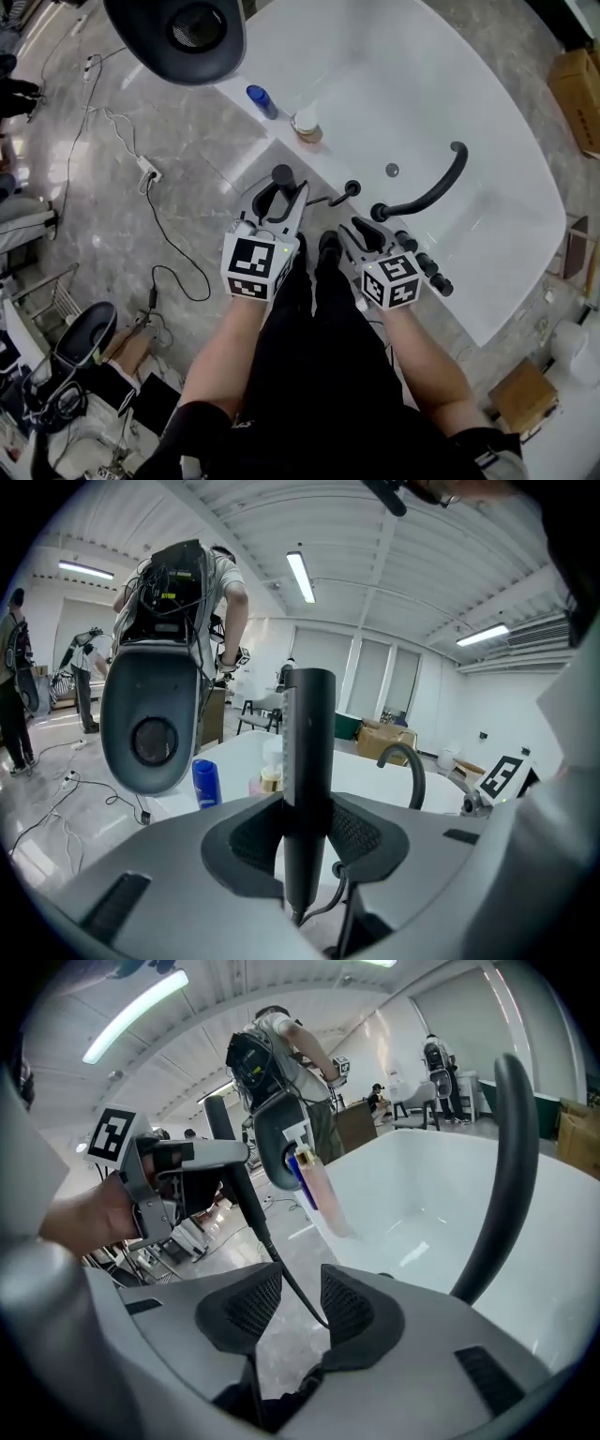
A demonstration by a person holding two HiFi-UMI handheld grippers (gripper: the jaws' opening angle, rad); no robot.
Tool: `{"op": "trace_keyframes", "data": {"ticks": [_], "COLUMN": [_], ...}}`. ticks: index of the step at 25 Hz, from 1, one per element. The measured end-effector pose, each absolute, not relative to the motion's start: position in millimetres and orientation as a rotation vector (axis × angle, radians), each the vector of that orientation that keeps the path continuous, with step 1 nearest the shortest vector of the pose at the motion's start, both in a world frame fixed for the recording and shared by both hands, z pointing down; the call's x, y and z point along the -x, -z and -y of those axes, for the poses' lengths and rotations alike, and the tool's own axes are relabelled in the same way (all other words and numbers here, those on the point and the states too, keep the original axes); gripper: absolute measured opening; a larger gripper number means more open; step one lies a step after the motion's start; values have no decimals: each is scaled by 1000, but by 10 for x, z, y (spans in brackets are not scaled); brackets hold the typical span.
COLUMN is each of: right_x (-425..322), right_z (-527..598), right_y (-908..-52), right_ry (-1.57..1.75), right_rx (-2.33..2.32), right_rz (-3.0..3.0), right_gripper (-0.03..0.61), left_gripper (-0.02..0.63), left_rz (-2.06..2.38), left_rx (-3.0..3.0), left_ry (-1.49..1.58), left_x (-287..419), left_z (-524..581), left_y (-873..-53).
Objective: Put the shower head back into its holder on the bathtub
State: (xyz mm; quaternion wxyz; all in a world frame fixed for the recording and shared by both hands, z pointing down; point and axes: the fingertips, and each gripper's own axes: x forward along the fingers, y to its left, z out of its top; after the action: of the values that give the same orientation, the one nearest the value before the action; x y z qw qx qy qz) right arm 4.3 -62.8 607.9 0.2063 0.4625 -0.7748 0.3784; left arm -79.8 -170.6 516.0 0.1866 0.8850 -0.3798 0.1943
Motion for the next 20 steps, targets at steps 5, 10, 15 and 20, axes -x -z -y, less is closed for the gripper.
{"op": "trace_keyframes", "data": {"ticks": [5, 10, 15, 20], "right_x": [52, 42, 18, -100], "right_z": [576, 506, 527, 570], "right_y": [-6705, -7329, -7781, -8309], "right_ry": [-1131, -1246, -1267, -1236], "right_rx": [-1343, -1455, -1523, -1623], "right_rz": [2068, 1973, 1919, 1836], "right_gripper": [150, 158, 166, 173], "left_gripper": [141, 141, 141, 141], "left_rz": [1049, 993, 959, 923], "left_rx": [-2482, -2490, -2500, -2511], "left_ry": [-553, -578, -584, -593], "left_x": [863, 784, 719, 710], "left_z": [1699, 1609, 1539, 1439], "left_y": [-5605, -6073, -6385, -6702]}}
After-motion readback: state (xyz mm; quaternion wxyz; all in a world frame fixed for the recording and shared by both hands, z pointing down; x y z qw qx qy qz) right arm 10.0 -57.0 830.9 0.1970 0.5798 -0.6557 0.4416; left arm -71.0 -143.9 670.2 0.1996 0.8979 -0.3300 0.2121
